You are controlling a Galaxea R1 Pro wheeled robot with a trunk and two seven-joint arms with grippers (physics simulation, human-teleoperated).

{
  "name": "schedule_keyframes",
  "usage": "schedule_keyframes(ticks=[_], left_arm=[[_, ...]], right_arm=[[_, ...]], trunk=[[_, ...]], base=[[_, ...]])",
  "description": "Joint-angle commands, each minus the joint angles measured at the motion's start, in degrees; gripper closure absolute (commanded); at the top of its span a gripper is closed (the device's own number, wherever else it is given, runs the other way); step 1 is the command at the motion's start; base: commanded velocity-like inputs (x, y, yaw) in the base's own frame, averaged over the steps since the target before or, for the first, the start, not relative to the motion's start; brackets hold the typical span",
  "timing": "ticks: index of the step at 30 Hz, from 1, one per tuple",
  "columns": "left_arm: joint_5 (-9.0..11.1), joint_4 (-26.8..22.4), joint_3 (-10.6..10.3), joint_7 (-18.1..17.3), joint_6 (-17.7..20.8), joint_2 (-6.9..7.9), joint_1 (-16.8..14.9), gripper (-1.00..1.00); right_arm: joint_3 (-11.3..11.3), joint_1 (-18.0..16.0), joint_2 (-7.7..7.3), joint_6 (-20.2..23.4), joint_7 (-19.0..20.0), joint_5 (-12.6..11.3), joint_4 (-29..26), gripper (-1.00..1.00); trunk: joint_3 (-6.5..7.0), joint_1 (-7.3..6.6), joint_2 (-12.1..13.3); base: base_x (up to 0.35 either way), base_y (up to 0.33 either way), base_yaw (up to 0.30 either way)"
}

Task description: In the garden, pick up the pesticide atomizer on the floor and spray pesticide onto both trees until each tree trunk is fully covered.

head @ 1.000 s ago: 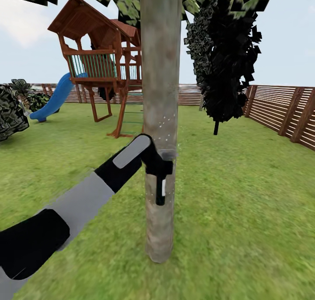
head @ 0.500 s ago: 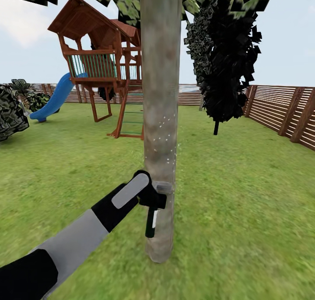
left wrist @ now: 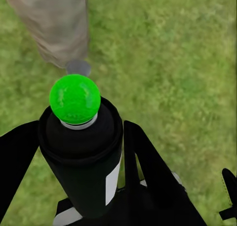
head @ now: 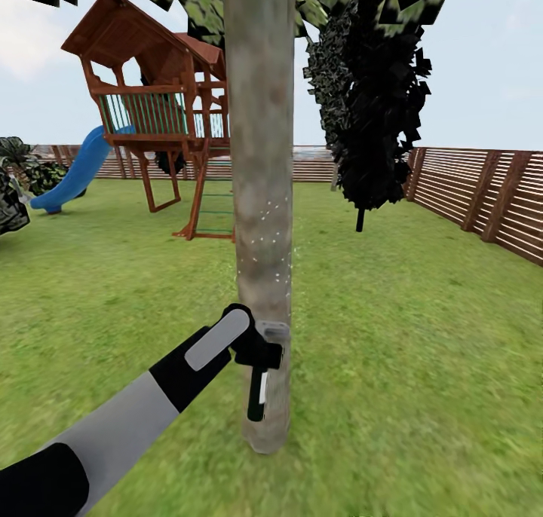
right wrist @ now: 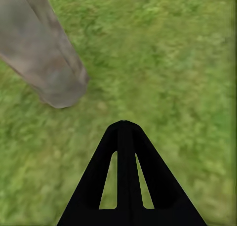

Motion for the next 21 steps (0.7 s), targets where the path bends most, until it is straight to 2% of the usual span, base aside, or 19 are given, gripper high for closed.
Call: schedule_keyframes(ticks=[1, 4, 9, 21], left_arm=[[0.7, 0.0, 0.0, 0.6, -0.5, 0.25, -0.1, 1.00], [0.7, 0.0, 0.0, 0.5, -1.5, 0.85, -0.1, 1.00], [0.7, 0.0, 0.0, 0.5, -2.5, 0.98, -0.1, 1.00], [0.7, -0.1, 0.0, 0.4, -3.9, 0.99, -0.1, 1.00]], right_arm=[[0.4, 0.0, -0.05, -0.3, -0.3, -0.5, 0.0, 1.00], [0.4, 0.0, -0.05, -0.3, -0.3, -0.5, 0.0, 1.00], [0.4, 0.0, -0.05, -0.3, -0.3, -0.5, -0.1, 1.00], [0.4, 0.0, -0.05, -0.3, -0.3, -0.5, -0.1, 1.00]], trunk=[[-0.11, 0.03, -0.1], [-0.11, 0.03, -0.1], [-0.11, 0.03, -0.1], [-0.13, 0.03, -0.1]], base=[[0.000, 0.000, -0.026], [0.000, 0.000, -0.009], [0.000, 0.011, -0.001], [0.053, 0.282, 0.058]])
